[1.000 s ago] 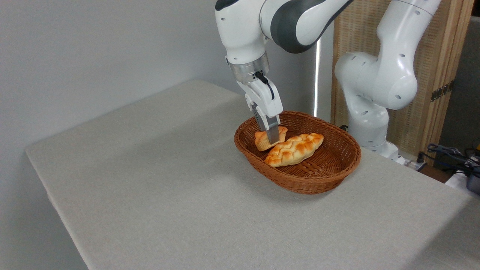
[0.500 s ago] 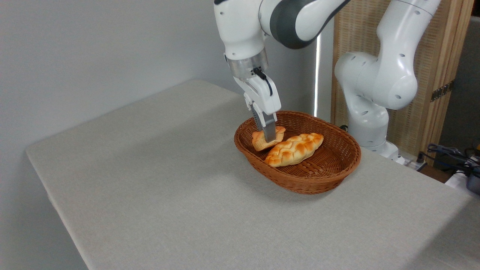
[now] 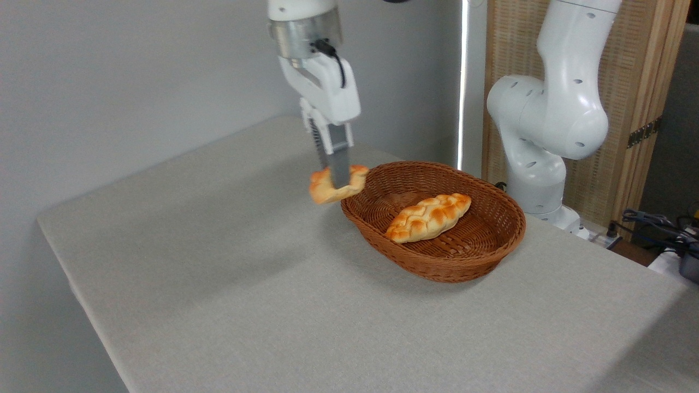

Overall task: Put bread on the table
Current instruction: 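Lift the roll out of the basket and carry it onto the table, then lower the roll onto the table and open the gripper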

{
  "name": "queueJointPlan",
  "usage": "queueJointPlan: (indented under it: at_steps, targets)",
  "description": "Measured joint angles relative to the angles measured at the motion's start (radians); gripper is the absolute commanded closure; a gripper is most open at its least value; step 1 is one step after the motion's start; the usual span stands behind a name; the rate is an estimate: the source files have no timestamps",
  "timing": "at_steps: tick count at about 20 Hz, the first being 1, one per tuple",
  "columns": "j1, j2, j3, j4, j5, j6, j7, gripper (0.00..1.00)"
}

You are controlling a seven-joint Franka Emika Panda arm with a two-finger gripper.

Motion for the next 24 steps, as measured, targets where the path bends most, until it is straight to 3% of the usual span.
queueJointPlan:
  at_steps: [1,5,6,7,11,24]
  targets:
    - [0.000,0.024,0.002,0.026,0.000,-0.001,0.001,0.86]
    - [-0.012,0.210,-0.029,0.128,-0.002,0.067,0.001,0.66]
    - [-0.014,0.254,-0.047,0.135,-0.002,0.114,-0.002,0.43]
    - [-0.016,0.287,-0.063,0.141,-0.002,0.145,-0.005,0.00]
    - [-0.019,0.358,-0.095,0.156,-0.002,0.181,-0.007,0.00]
    - [-0.019,0.368,-0.125,0.157,-0.002,0.179,-0.006,0.00]
